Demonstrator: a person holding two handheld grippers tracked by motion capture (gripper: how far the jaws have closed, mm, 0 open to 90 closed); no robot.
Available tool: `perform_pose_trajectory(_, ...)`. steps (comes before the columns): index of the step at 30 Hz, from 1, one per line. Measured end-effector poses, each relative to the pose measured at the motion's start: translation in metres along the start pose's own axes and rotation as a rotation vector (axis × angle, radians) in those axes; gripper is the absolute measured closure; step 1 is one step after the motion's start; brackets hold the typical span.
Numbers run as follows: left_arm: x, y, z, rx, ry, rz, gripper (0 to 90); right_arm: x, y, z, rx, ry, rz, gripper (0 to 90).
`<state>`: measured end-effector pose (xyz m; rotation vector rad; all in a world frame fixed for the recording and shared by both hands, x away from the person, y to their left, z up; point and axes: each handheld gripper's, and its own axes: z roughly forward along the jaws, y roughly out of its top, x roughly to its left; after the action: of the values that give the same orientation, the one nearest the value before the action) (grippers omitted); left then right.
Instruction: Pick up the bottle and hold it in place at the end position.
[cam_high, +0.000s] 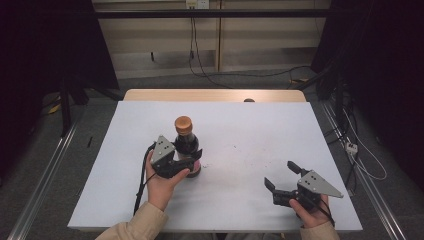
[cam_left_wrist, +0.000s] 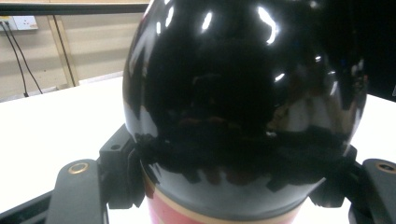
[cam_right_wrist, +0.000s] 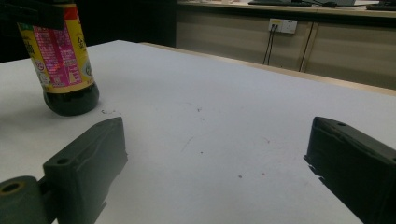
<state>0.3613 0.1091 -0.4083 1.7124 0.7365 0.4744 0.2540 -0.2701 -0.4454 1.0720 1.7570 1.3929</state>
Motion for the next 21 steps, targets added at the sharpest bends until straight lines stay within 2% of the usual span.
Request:
perform_pose_trajectory(9, -0.0004, 0.0005, 0.0014, -0.010, 0.002, 0.010, 29.4, -0.0003, -0.0005, 0.0012, -0.001, 0.008, 0.005, 4.4)
perform_pose_trajectory(11, 0.0002, 0.0004, 0.0011, -0.015, 0.007, 0.029, 29.6, -0.0002, 0.0000, 0.0006, -0.004, 0.010, 0.005, 4.3)
perform_pose_trajectory(12, -0.0008, 0.0001, 0.0012, -0.017, 0.005, 0.016, 29.7, -0.0002, 0.0001, 0.0004, -0.007, 0.011, 0.008, 4.4)
perform_pose_trajectory(13, 0.0005, 0.0005, 0.0009, -0.015, 0.005, 0.037, 29.8, -0.0002, 0.0002, 0.0004, -0.006, 0.013, 0.007, 4.4)
perform_pose_trajectory(15, 0.0003, 0.0005, 0.0013, -0.019, 0.004, 0.039, 29.9, -0.0002, 0.0002, 0.0006, -0.005, 0.012, 0.005, 4.4)
perform_pose_trajectory(18, 0.0015, 0.0010, 0.0021, -0.021, -0.003, 0.033, 30.0, -0.0001, 0.0004, 0.0004, -0.007, 0.016, 0.005, 4.4)
perform_pose_trajectory(21, 0.0030, 0.0015, 0.0031, -0.024, -0.007, 0.004, 30.1, -0.0003, 0.0004, 0.0002, -0.009, 0.018, 0.008, 4.4)
